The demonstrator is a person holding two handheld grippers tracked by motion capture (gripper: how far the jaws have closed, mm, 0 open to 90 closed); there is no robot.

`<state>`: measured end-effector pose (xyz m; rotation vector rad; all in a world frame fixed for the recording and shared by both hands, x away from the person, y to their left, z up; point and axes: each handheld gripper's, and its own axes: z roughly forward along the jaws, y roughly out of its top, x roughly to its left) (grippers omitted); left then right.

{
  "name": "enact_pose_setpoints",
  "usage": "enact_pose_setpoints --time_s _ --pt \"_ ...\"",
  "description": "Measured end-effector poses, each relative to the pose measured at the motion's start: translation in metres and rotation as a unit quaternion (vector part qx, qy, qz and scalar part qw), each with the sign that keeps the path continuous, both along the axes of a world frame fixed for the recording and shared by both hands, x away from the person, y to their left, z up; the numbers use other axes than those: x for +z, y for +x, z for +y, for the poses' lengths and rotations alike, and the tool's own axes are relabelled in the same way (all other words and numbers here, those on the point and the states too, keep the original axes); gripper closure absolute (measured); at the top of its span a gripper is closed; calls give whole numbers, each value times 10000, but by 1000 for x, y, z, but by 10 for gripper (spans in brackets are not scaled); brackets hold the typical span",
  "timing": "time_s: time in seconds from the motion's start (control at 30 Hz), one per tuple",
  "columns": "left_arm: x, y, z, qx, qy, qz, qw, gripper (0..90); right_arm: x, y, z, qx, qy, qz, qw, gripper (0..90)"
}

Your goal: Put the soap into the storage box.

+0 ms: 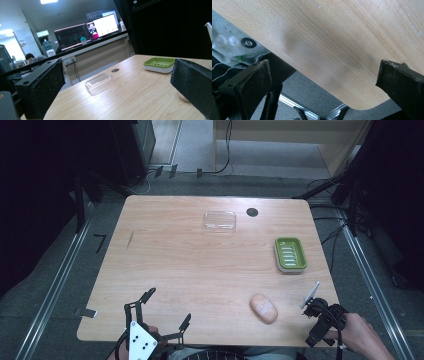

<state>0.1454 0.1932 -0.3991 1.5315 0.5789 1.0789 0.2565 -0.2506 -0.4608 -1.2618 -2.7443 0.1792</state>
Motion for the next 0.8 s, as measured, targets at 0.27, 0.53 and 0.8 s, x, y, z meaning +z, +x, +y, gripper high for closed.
enact_pose_setpoints --time_s 0.27,0.53,0.8 --pt "-1 1 1 30 -6 16 10000 0 0 1 4 44 -12 3 10000 0" --pt "0 -1 -1 -11 30 -2 10000 0 4 -2 12 74 20 -23 10000 0" --pt "0 1 -2 -23 17 10 10000 0 8 0 20 95 66 -118 9999 0"
